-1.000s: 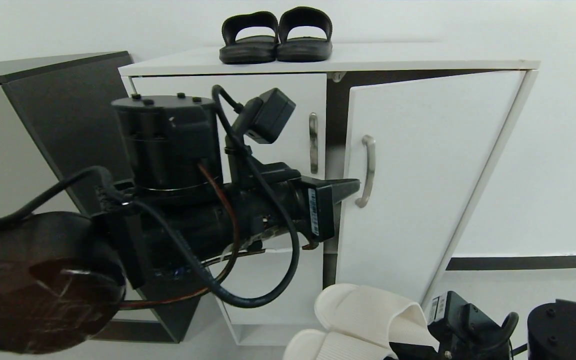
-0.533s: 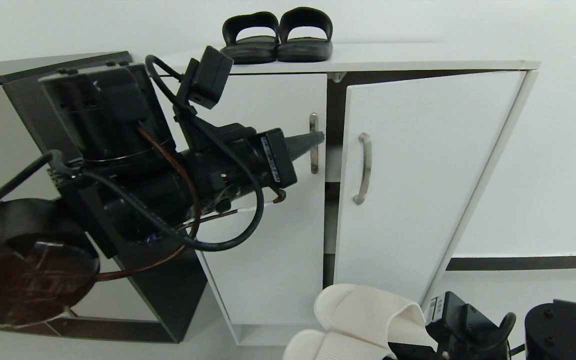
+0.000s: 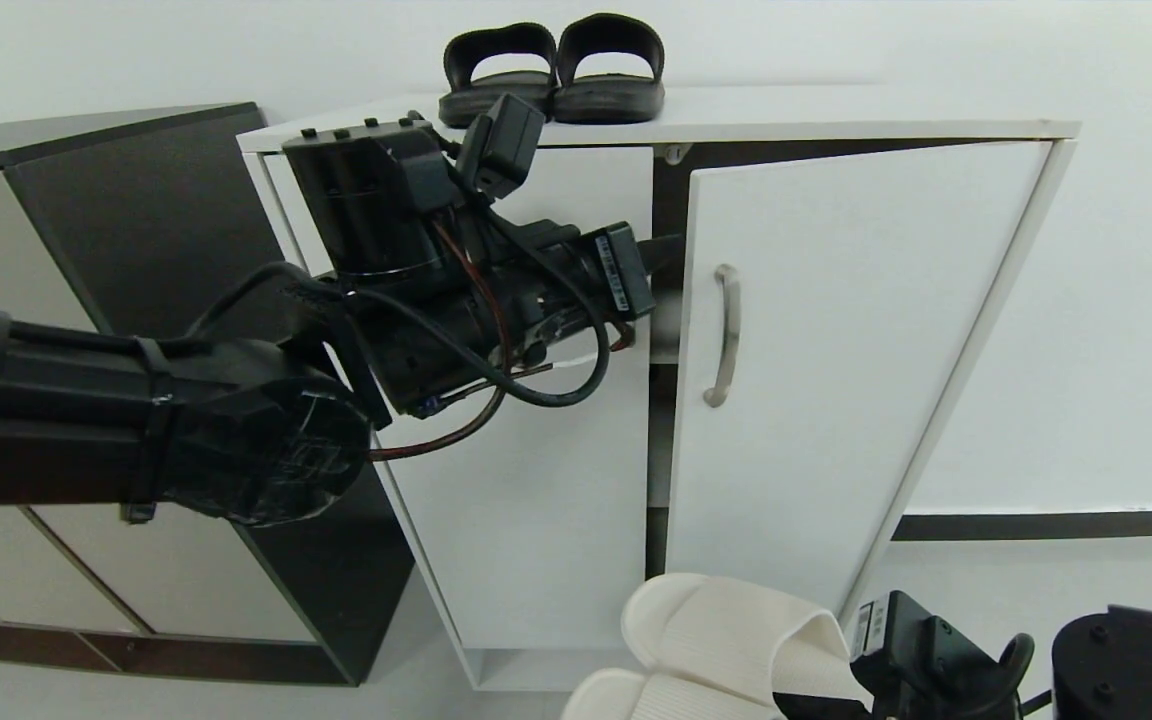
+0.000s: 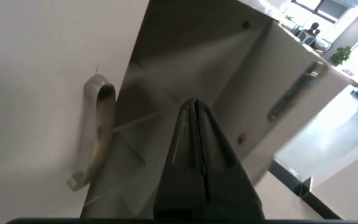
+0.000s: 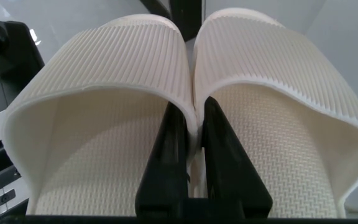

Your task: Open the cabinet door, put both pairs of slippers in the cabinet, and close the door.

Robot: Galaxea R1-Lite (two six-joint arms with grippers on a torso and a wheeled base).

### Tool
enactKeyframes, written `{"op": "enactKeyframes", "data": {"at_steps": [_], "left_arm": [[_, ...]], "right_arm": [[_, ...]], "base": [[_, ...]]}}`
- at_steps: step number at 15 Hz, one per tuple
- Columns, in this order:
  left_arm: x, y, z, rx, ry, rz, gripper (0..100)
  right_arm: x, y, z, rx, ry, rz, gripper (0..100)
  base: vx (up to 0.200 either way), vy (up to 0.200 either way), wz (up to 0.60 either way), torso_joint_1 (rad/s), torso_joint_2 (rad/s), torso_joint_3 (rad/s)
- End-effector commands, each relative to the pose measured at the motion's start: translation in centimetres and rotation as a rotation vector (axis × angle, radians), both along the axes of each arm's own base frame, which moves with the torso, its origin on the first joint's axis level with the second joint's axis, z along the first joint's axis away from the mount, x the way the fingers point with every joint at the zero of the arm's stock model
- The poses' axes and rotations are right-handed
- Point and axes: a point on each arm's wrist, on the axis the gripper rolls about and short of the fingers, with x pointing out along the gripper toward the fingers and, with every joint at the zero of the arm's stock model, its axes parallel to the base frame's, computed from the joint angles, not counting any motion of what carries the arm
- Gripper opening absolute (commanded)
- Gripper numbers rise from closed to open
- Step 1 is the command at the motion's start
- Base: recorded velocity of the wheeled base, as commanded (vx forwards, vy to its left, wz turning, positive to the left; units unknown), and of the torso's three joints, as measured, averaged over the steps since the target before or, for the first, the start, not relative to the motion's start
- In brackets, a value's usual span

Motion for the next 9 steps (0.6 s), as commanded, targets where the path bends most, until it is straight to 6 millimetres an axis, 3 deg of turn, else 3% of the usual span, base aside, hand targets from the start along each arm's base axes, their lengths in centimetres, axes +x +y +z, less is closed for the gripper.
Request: {"op": "enactKeyframes", "data": {"at_steps": [1,4,7,9], "left_arm": [[1.1,-0.9,-0.8,0.008,0.011,-0.002,0],[1.8,-1.6,-1.3,0.015,0.020,-0.006,0],[0.8,-2.1,-1.3,0.019,0.022,-0.028,0],[-1.6,-3.5,-2.1,0.040,0.039,-0.098,0]], "right_arm": [[-0.2,0.1,0.0,0.000,0.000,0.011,0],[-1.0,0.2,-0.6,-0.027,0.018,0.044,0],[-1.8,0.0,-1.2,-0.055,0.036,0.074,0],[-2.6,-0.2,-1.7,-0.075,0.047,0.099,0]], "base": [[0.000,0.000,0.00,0.000,0.00,0.000],[0.000,0.000,0.00,0.000,0.00,0.000],[-0.200,0.000,0.00,0.007,0.00,-0.001],[-0.200,0.000,0.00,0.002,0.00,0.005]]}}
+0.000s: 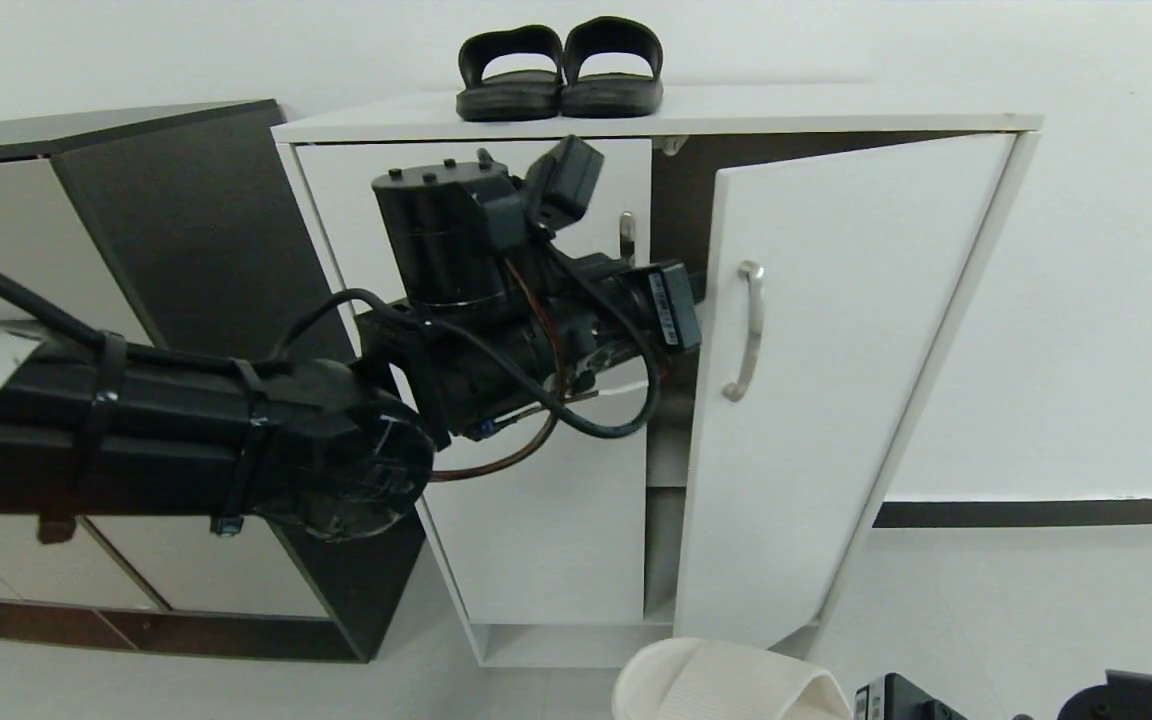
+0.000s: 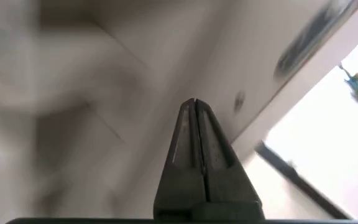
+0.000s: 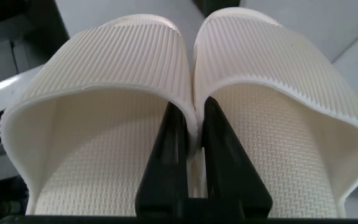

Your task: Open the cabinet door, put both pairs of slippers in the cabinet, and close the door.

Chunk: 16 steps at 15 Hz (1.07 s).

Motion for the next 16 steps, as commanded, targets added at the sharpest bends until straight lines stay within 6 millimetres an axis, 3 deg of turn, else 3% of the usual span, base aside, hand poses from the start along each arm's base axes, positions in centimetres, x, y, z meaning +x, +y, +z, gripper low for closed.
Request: {"op": "enactKeyframes", "data": {"at_steps": [1,2,4,7,8,10,11,13,16], "left_arm": [[-3.2,-1.5,0.0,0.004,-0.001,-0.087,0],[-4.4,-2.4,0.2,0.003,-0.002,-0.127,0],[-5.0,-2.9,0.2,0.011,-0.018,-0.146,0],[-3.7,-0.7,0.5,0.004,-0.026,-0.074,0],[-3.6,1.3,1.0,-0.013,-0.043,-0.022,0],[-5.8,5.8,1.5,-0.013,-0.054,0.121,0],[-6.8,7.1,1.4,-0.008,-0.053,0.157,0],[-12.7,13.1,0.6,0.039,-0.101,0.326,0],[-18.3,21.1,-1.0,0.226,-0.083,0.696,0]], "right_arm": [[-0.7,-0.1,-0.3,-0.012,0.006,0.028,0],[-0.9,0.0,-0.3,-0.013,0.007,0.042,0],[-1.0,0.1,-0.3,-0.010,0.006,0.045,0],[0.9,1.0,-0.2,-0.002,-0.001,-0.044,0],[2.5,1.5,-0.2,-0.006,-0.019,-0.142,0],[5.5,2.8,0.4,0.046,-0.028,-0.388,0],[6.3,3.2,0.5,0.061,-0.034,-0.455,0],[9.3,4.0,1.0,0.090,-0.095,-0.682,0],[10.5,3.7,1.2,0.097,-0.110,-0.743,0]], "base": [[-0.200,0.000,0.00,0.002,0.00,0.002],[-0.200,0.000,0.00,0.002,0.00,0.002],[-0.200,0.000,0.00,0.000,0.00,0.005],[-0.200,0.000,0.00,-0.001,0.00,0.002],[0.000,0.000,0.00,0.000,0.00,0.000],[0.000,0.000,0.00,0.000,0.00,0.000],[0.000,0.000,0.00,0.000,0.00,0.000],[0.000,0.000,0.00,0.000,0.00,0.000],[0.000,0.000,0.00,0.000,0.00,0.000]]}}
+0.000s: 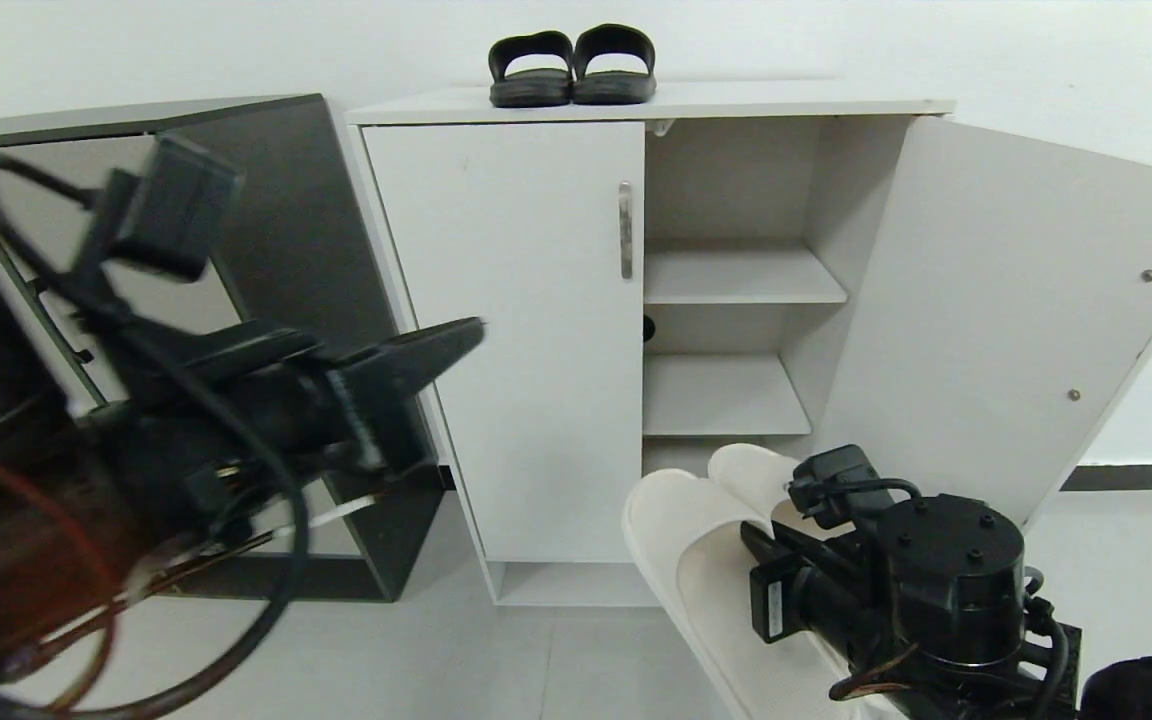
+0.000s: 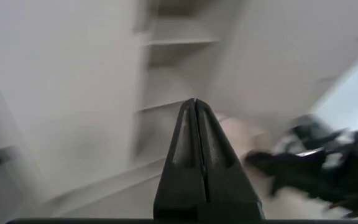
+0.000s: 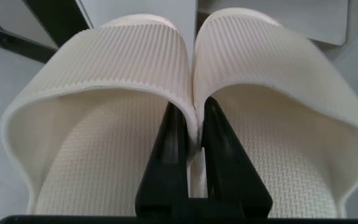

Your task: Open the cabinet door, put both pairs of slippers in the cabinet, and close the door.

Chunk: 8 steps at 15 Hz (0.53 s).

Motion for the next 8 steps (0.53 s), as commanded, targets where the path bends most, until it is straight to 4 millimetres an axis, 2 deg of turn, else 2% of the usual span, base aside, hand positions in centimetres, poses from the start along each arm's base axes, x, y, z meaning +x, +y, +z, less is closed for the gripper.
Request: {"op": "enactKeyframes", "data": {"at_steps": [1,2,4,5,6,8], "left_arm": [[-9.0,9.8,-1.6,0.118,-0.027,0.427,0],[-13.0,11.8,-3.3,0.118,-0.013,0.596,0],[-16.3,12.5,-7.4,0.108,-0.014,0.760,0],[-17.3,12.5,-10.5,0.126,-0.013,0.806,0],[-17.8,12.4,-12.2,0.144,-0.024,0.808,0],[-18.4,12.2,-16.6,0.205,-0.058,0.711,0]], "right_arm": [[0.7,0.1,-0.5,-0.012,0.010,-0.017,0],[0.7,0.0,-0.6,-0.016,0.013,-0.017,0],[0.7,0.0,-0.7,-0.018,0.013,-0.019,0],[0.6,0.0,-0.6,-0.016,0.011,-0.019,0],[0.6,0.0,-0.6,-0.017,0.012,-0.017,0],[0.4,-0.1,-0.9,-0.028,0.020,-0.015,0]], "base": [[0.000,0.000,0.00,0.000,0.00,0.000],[0.000,0.000,0.00,0.000,0.00,0.000],[0.000,0.000,0.00,0.000,0.00,0.000],[0.000,0.000,0.00,0.000,0.00,0.000],[0.000,0.000,0.00,0.000,0.00,0.000],[0.000,0.000,0.00,0.000,0.00,0.000]]}}
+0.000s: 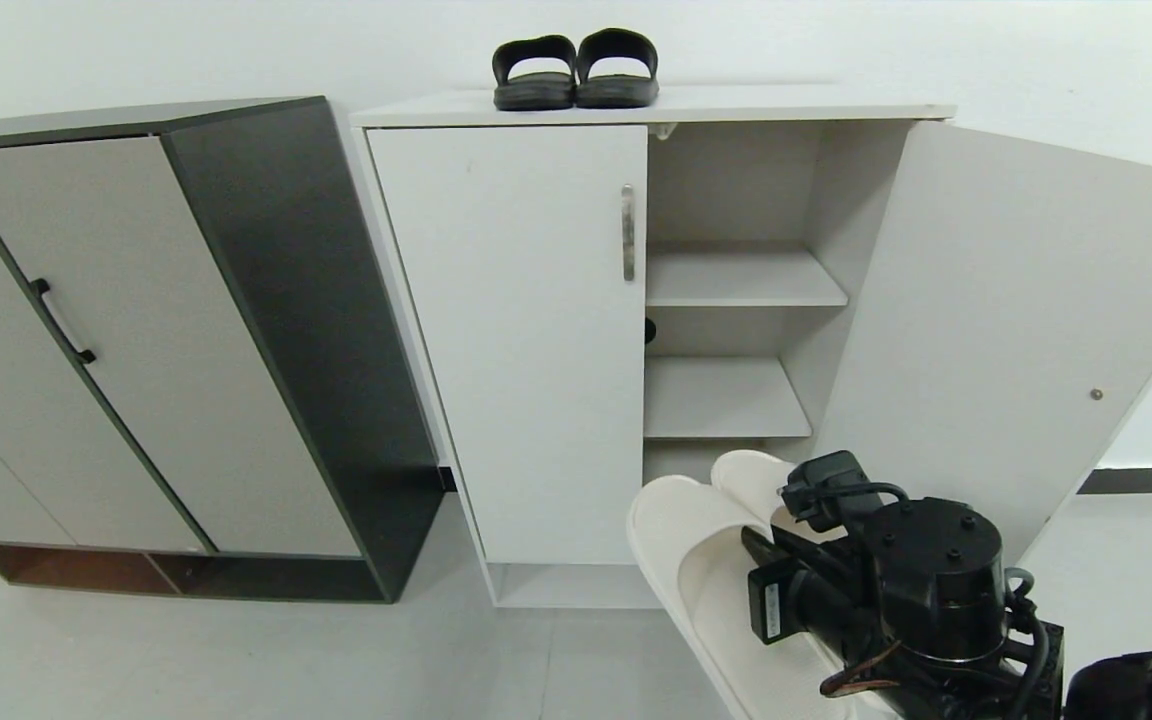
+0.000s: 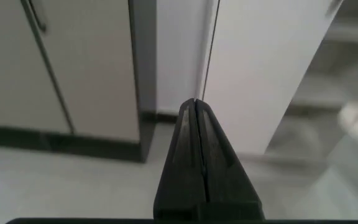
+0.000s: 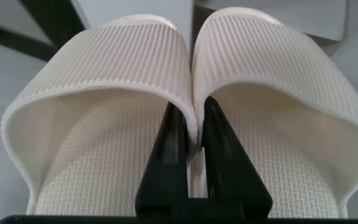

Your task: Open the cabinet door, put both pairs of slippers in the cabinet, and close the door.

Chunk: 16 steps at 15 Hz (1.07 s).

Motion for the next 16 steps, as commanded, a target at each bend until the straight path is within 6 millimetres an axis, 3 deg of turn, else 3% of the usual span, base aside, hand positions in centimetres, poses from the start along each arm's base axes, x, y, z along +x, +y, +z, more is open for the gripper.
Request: {"op": "enactKeyframes", "data": {"at_steps": [1,4,6,10,13,16], "left_arm": [[-2.3,-0.2,-7.8,0.064,-0.036,-0.019,0],[-2.4,-0.5,-8.0,0.050,-0.038,-0.139,0],[-2.3,-0.3,-8.5,0.058,0.033,-0.078,0],[-2.4,-0.4,-8.4,0.061,0.006,-0.095,0],[-2.4,-0.4,-8.4,0.055,0.004,-0.097,0],[-2.4,-0.4,-8.4,0.052,0.004,-0.095,0]], "right_arm": [[-0.1,0.0,-0.1,-0.003,0.003,0.003,0],[-0.1,0.0,-0.2,-0.005,0.004,0.003,0],[-0.1,0.1,-0.2,-0.003,0.005,0.005,0],[0.1,0.3,0.1,-0.001,-0.006,-0.002,0],[1.6,1.8,1.1,0.039,-0.060,-0.072,0],[2.9,2.9,0.4,0.018,-0.082,-0.189,0]], "base": [[0.000,0.000,0.00,0.000,0.00,0.000],[0.000,0.000,0.00,0.000,0.00,0.000],[0.000,0.000,0.00,0.000,0.00,0.000],[0.000,0.000,0.00,0.000,0.00,0.000],[0.000,0.000,0.00,0.000,0.00,0.000],[0.000,0.000,0.00,0.000,0.00,0.000]]}}
